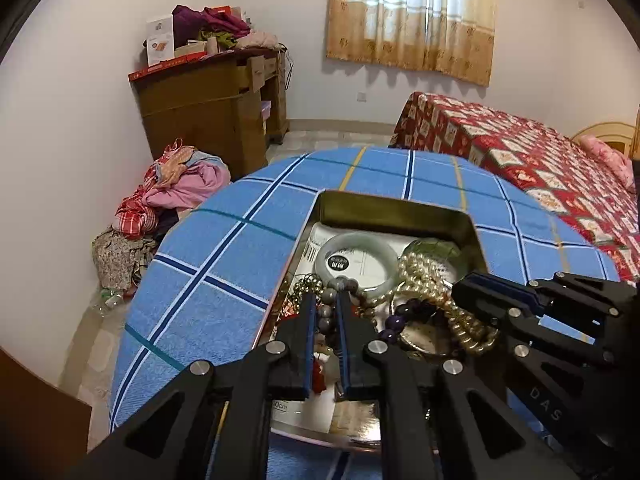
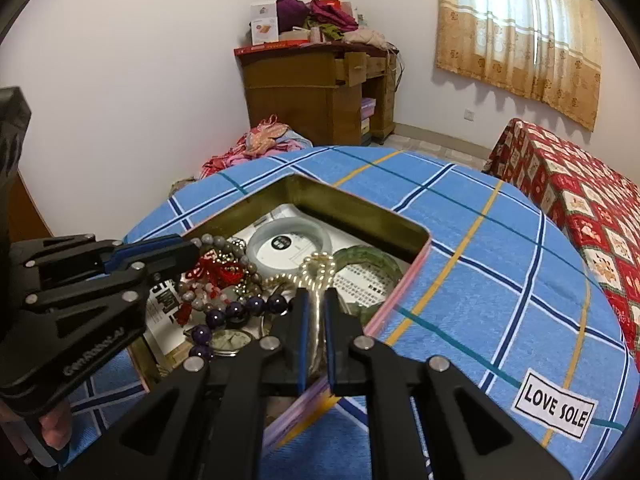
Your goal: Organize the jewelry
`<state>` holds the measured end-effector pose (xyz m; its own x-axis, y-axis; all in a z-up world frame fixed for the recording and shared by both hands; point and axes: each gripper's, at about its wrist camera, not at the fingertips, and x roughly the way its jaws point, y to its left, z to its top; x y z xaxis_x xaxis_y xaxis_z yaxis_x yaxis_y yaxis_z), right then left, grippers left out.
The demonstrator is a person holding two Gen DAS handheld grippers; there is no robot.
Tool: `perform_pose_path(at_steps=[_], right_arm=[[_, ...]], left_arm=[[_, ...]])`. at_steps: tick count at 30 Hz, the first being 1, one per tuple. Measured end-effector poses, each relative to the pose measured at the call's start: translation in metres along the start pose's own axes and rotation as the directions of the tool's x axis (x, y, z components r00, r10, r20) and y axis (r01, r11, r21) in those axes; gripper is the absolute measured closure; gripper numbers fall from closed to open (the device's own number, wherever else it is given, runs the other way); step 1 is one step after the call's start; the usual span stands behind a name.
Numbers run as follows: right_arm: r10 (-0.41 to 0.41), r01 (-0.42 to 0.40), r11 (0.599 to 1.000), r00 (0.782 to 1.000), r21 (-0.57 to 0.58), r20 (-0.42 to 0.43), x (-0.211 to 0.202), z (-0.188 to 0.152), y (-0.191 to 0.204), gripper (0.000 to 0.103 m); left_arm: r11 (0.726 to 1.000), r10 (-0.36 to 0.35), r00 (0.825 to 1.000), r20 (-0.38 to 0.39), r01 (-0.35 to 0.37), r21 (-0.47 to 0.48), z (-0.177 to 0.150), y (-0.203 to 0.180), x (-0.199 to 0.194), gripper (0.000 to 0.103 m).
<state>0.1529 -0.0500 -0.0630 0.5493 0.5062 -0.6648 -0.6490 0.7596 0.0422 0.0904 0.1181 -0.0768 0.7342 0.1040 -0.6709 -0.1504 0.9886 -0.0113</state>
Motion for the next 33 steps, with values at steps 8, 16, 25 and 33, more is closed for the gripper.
perform_pose_path(at_steps=[8, 16, 25, 33], right_arm=[[-0.024, 0.021, 0.998, 0.999, 0.062, 0.042, -0.025, -0.001, -0.012, 0.054], [-0.034, 0.026, 0.995, 0.996, 0.093, 0.086, -0.052, -0.004, -0.014, 0.049], [-0.03, 0.021, 0.996, 0.994, 0.088, 0.102, -0.059, -0.004, -0.011, 0.048], [-0.029, 0.021, 0.997, 0.994, 0.079, 0.108, -0.063, -0.004, -0.007, 0.048]], left_arm=[[1.0, 0.024, 0.997, 0.067, -0.024, -0.013, 0.0, 0.005, -0.029, 0.03], [0.998, 0.044, 0.995, 0.093, -0.04, -0.039, -0.003, 0.013, -0.049, 0.03], [0.998, 0.052, 0.993, 0.103, -0.049, -0.036, 0.001, 0.012, -0.055, 0.03], [0.998, 0.048, 0.993, 0.104, -0.045, -0.038, 0.002, 0.01, -0.059, 0.03]])
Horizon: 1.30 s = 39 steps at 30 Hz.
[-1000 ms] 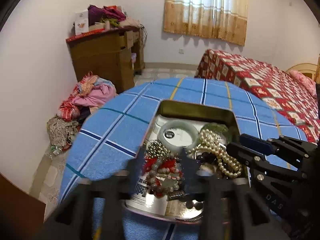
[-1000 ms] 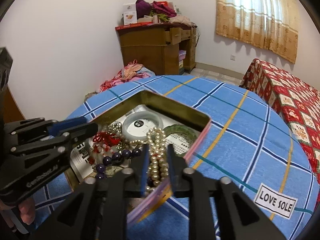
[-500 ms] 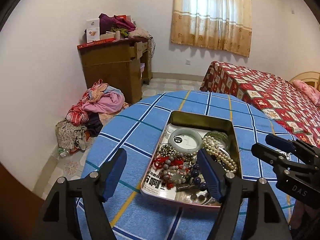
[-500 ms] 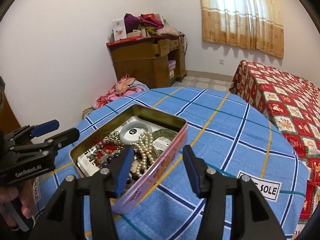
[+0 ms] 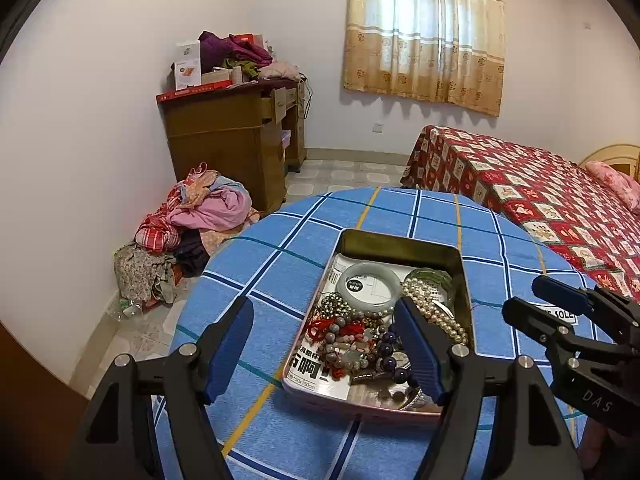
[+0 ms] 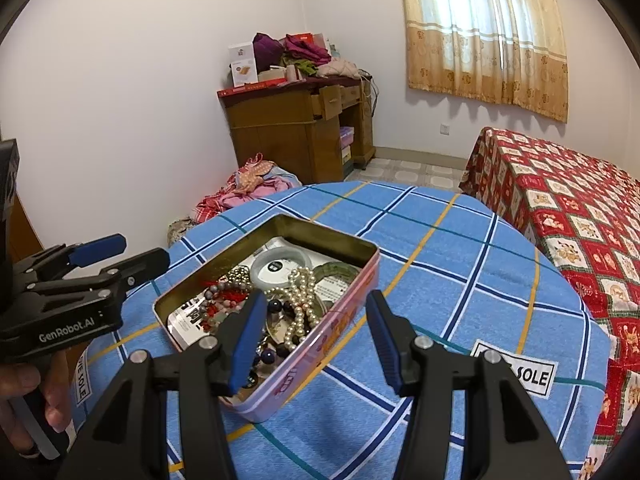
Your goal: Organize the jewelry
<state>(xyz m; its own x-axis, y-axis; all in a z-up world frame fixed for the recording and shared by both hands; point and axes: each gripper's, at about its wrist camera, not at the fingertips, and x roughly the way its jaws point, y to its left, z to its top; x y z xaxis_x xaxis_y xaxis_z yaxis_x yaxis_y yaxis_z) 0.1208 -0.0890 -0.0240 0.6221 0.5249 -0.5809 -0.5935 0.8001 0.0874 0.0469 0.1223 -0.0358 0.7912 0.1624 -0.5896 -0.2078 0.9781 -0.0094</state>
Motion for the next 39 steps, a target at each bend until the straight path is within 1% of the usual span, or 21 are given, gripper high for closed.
perform_pose_path(at_steps=[6, 18, 20, 39], right_arm=[[0.0, 0.0, 1.0, 1.0, -0.007, 0.015, -0.006, 0.0006, 0.0044, 0.048], [0.001, -0.001, 1.0, 1.0, -0.01, 0.019, -0.0084, 0.0009, 0.007, 0.046], [0.0, 0.0, 1.0, 1.0, -0.01, 0.02, -0.009, 0.0007, 0.0073, 0.045], [0.0, 0.0, 1.0, 1.0, -0.01, 0.02, -0.0092, 0.0012, 0.0091, 0.043]], left_arm=[[1.0, 0.001, 1.0, 0.01, -0.001, 0.004, 0.0013, -0.0007, -0.0045, 0.03], [1.0, 0.005, 1.0, 0.02, -0.005, 0.008, 0.0045, -0.0025, -0.0093, 0.03], [1.0, 0.002, 1.0, 0.019, -0.002, 0.006, 0.0046, -0.0023, -0.009, 0.03], [1.0, 0.007, 1.0, 0.01, -0.008, 0.01, 0.0034, -0.0017, -0.0075, 0.03]])
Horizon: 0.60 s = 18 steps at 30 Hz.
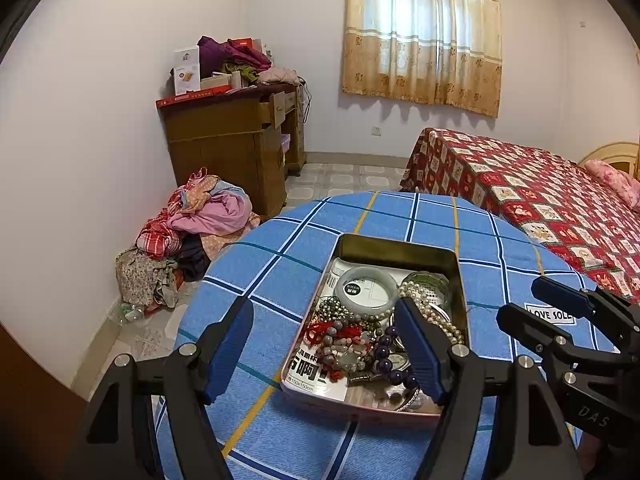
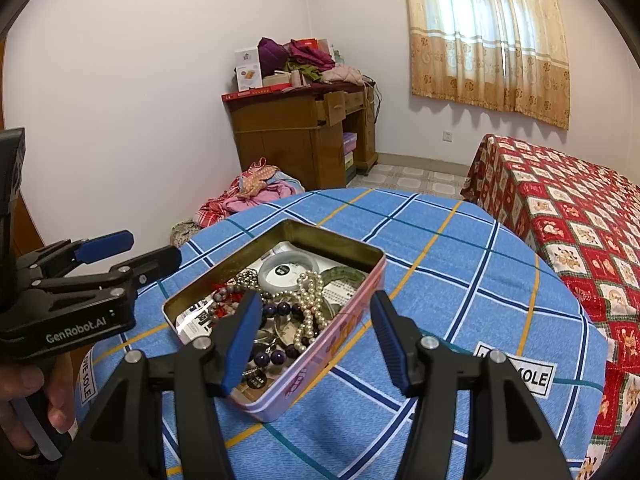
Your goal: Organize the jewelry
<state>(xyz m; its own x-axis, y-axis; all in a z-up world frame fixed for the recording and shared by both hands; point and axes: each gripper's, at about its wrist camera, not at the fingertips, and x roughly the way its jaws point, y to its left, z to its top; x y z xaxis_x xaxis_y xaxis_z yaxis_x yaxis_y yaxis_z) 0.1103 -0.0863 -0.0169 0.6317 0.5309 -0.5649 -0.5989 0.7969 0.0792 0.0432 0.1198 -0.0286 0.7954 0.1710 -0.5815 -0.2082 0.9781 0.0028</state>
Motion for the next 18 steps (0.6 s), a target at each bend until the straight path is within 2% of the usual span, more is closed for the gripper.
perform_pose_path(at_steps=[12, 18], right_arm=[[-0.003, 0.003, 1.0, 1.0, 0.0, 0.005, -0.001, -0.0009, 0.0002, 0.043], [-0.002, 0.002, 1.0, 1.0, 0.0, 0.003, -0.0006, -0.001, 0.0007, 0.043]], left_arm=[[1.0, -0.009, 1.0, 0.014, 0.009, -0.005, 0.0019, -0.0011, -0.002, 0.03], [1.0, 0.009, 1.0, 0.002, -0.009, -0.007, 0.0013, -0.0007, 0.0015, 0.03]])
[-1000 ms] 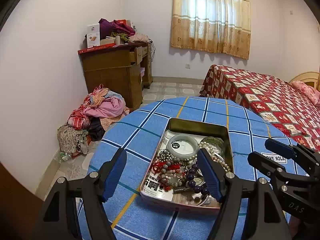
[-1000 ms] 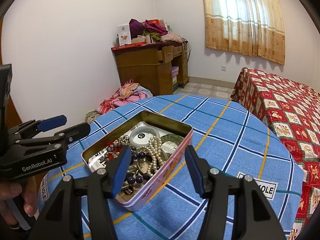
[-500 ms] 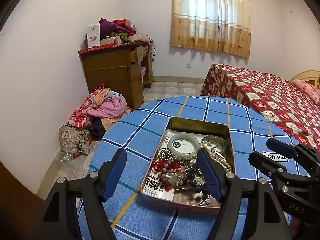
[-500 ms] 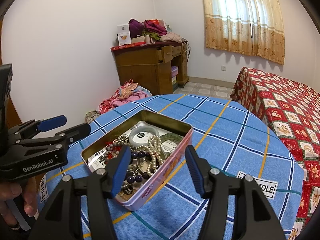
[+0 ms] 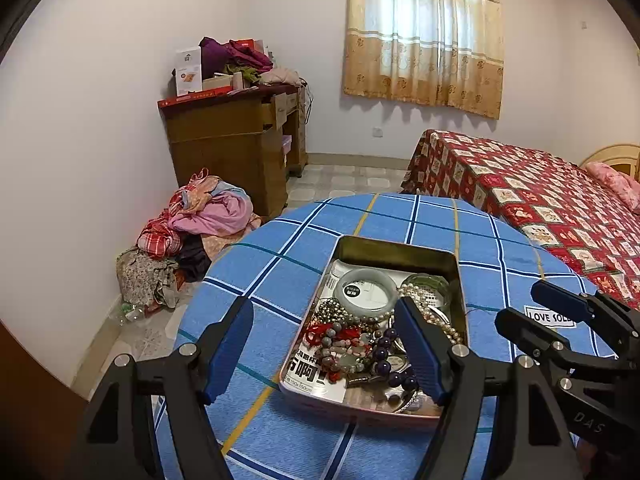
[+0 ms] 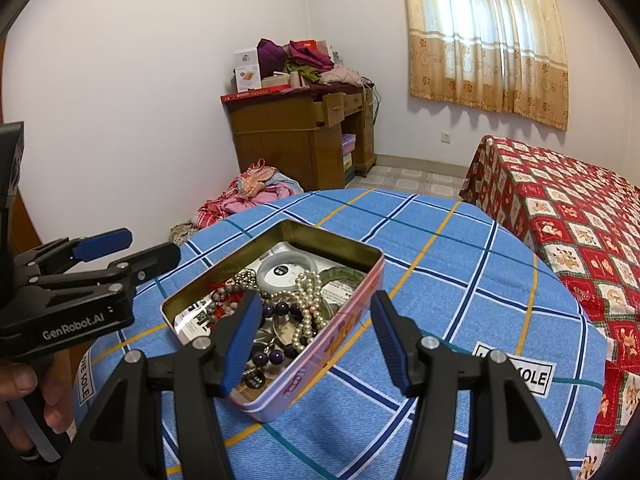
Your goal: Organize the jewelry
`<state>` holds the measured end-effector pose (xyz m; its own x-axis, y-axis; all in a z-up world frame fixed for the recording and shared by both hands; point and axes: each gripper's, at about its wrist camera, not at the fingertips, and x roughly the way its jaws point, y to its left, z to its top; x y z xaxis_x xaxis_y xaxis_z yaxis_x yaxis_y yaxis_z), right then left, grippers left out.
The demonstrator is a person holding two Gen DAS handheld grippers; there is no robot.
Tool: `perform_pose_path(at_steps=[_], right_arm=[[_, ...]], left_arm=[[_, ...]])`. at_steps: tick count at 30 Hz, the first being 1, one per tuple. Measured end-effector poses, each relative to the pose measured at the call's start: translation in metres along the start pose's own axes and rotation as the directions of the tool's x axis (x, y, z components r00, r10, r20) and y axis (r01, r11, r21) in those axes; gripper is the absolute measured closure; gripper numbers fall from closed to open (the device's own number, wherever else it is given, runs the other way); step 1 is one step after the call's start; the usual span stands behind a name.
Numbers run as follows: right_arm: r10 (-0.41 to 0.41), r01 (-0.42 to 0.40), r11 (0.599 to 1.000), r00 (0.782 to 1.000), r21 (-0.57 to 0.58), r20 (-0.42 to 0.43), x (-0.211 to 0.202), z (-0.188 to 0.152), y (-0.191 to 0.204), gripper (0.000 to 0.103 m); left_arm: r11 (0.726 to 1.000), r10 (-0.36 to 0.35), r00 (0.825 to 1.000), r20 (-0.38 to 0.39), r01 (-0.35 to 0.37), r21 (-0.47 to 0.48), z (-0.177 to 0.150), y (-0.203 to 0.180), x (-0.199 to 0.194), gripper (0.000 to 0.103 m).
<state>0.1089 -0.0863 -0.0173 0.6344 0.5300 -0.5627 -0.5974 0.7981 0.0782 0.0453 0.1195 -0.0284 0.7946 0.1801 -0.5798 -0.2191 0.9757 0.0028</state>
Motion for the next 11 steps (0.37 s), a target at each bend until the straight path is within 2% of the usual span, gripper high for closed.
perform_pose_path(at_steps=[11], right_arm=[[0.0, 0.0, 1.0, 1.0, 0.002, -0.001, 0.0009, -0.0025, -0.0026, 0.04]], left_arm=[[1.0, 0.01, 1.0, 0.015, -0.01, 0.012, -0.0023, -0.0013, 0.0002, 0.03]])
